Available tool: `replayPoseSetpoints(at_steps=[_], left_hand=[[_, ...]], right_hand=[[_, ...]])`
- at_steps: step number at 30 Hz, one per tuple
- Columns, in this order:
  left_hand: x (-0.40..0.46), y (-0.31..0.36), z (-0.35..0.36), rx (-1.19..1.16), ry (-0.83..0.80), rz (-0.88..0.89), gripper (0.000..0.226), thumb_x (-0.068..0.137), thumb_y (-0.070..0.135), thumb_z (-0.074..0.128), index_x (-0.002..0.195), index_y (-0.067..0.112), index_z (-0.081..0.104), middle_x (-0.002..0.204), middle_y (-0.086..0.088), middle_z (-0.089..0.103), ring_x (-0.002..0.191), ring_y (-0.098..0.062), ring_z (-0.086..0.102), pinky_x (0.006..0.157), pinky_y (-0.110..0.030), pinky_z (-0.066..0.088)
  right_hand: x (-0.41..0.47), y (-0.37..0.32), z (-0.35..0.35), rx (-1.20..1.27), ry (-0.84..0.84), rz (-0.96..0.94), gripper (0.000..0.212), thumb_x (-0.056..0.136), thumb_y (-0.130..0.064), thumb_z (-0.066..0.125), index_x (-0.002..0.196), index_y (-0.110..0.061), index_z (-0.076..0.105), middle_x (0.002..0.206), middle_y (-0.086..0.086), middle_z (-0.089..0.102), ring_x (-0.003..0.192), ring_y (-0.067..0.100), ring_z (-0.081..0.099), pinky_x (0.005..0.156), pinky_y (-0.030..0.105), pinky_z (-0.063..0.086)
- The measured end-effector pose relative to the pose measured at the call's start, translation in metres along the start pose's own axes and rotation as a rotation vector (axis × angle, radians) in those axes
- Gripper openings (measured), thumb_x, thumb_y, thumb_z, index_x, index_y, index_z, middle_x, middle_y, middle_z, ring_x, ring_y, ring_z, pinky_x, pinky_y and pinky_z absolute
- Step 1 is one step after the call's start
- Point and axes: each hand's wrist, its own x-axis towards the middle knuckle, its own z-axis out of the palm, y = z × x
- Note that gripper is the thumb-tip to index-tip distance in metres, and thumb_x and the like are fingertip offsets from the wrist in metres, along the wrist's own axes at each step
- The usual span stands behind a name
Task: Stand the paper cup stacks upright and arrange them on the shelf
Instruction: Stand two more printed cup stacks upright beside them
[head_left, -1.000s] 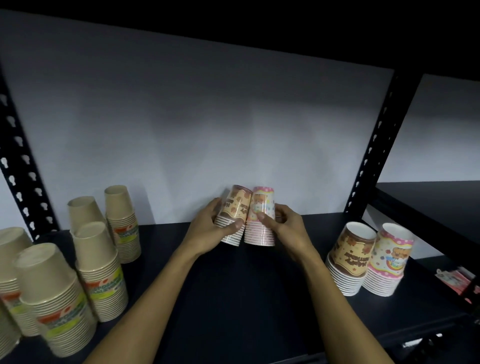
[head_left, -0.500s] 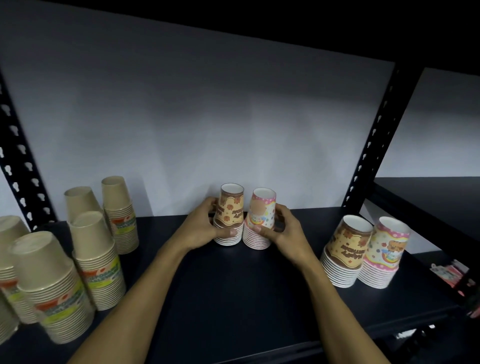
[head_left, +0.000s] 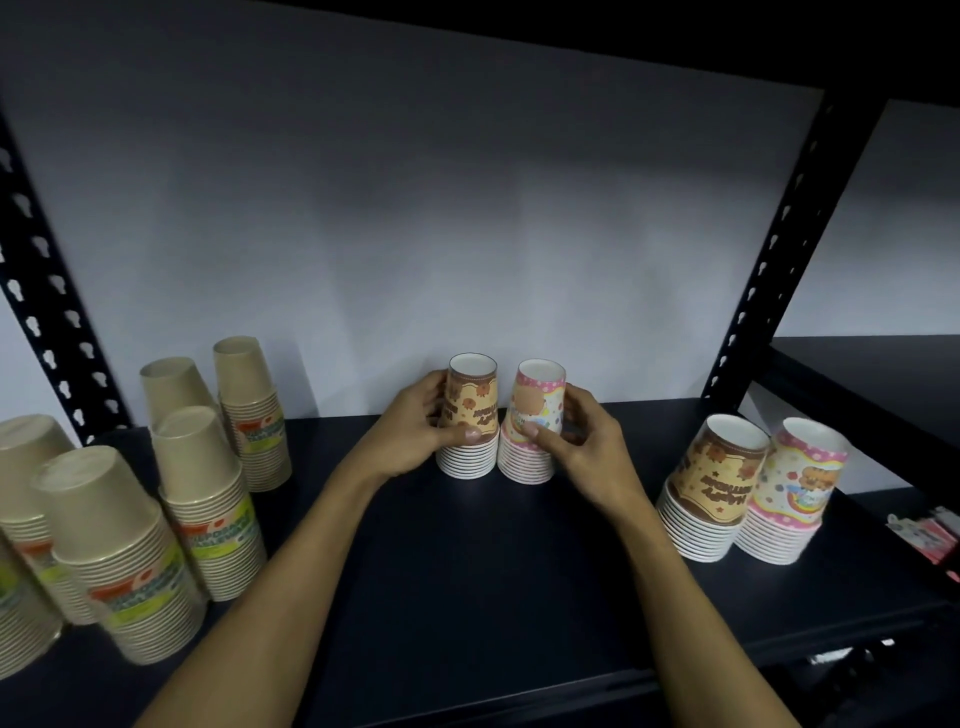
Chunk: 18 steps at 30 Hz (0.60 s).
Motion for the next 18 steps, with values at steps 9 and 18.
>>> replayPoseSetpoints(at_steps=[9,18], left_hand=[[0.002,0.019,0.005,-0.049,0.174,0.124,0.07,0.077,0.018,0.085,0.138,0.024,0.051,0.129,0.015,0.061,0.116,0.006,0.059,0.094,-0.014,0.049],[0.007,0.017,0.012,0.003,0.309,0.154,0.061,0.077,0.017,0.086,0.131,0.028,0.06,0.127,0.004,0.063,0.11,-0.008,0.063,0.09,-0.028,0.057]], right_hand=[[0.013,-0.018,-0.003,-0.054,0.142,-0.032,0.063,0.079,-0.031,0.081,0.134,-0.024,0.051,0.119,-0.006,0.06,0.107,0.006,0.061,0.084,0.023,0.055],[0.019,-0.012,0.005,-0.008,0.153,-0.046,0.054,0.078,-0.035,0.082,0.125,-0.017,0.061,0.118,-0.003,0.067,0.104,0.005,0.065,0.078,0.017,0.056]])
